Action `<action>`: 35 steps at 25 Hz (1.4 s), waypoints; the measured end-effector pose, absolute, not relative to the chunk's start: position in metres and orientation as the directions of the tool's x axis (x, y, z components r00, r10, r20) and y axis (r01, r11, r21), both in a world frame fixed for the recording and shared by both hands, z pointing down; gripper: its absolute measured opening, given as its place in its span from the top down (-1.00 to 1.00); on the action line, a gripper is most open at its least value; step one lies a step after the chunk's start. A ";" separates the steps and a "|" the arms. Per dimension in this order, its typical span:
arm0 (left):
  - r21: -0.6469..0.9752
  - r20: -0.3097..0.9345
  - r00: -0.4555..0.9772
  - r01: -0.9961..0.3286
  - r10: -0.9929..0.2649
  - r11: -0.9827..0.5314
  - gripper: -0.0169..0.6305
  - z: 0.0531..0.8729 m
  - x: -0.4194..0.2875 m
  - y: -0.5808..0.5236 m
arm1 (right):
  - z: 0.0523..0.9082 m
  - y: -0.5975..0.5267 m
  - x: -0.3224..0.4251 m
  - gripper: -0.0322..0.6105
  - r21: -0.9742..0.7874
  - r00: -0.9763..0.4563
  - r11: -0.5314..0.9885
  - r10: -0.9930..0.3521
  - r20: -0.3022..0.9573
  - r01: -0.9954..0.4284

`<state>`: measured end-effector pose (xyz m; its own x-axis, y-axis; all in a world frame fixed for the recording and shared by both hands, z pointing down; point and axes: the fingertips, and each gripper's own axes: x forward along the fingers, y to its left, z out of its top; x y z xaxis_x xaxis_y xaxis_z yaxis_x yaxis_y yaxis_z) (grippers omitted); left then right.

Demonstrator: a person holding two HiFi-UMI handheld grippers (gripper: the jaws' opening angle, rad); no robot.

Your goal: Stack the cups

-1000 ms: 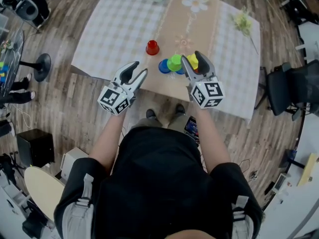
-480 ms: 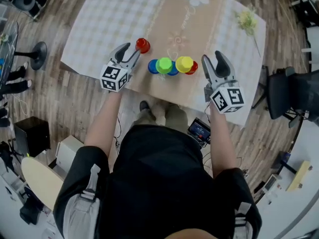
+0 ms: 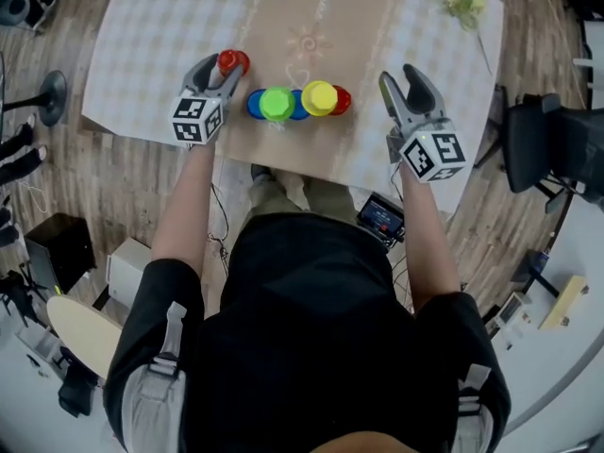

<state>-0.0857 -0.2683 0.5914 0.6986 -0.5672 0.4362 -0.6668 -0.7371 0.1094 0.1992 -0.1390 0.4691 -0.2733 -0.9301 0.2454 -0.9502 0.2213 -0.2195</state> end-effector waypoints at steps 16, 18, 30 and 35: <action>0.072 0.335 0.764 -0.605 -0.552 -0.793 0.27 0.491 -0.063 -0.250 | 0.461 -0.134 0.212 0.28 -0.252 -0.344 0.293 -0.920 0.190 -0.922; 0.053 0.306 0.789 -0.572 -0.532 -0.818 0.27 0.457 -0.051 -0.237 | 0.453 -0.133 0.205 0.30 -0.232 -0.369 0.327 -0.914 0.170 -0.916; 0.024 0.366 0.854 -0.407 -0.371 -0.913 0.27 0.412 0.020 -0.143 | 0.440 -0.125 0.183 0.37 -0.230 -0.477 0.443 -0.871 0.119 -0.867; 0.041 0.388 0.853 -0.395 -0.349 -0.918 0.27 0.427 0.028 -0.132 | 0.445 -0.123 0.180 0.38 -0.236 -0.500 0.464 -0.858 0.122 -0.854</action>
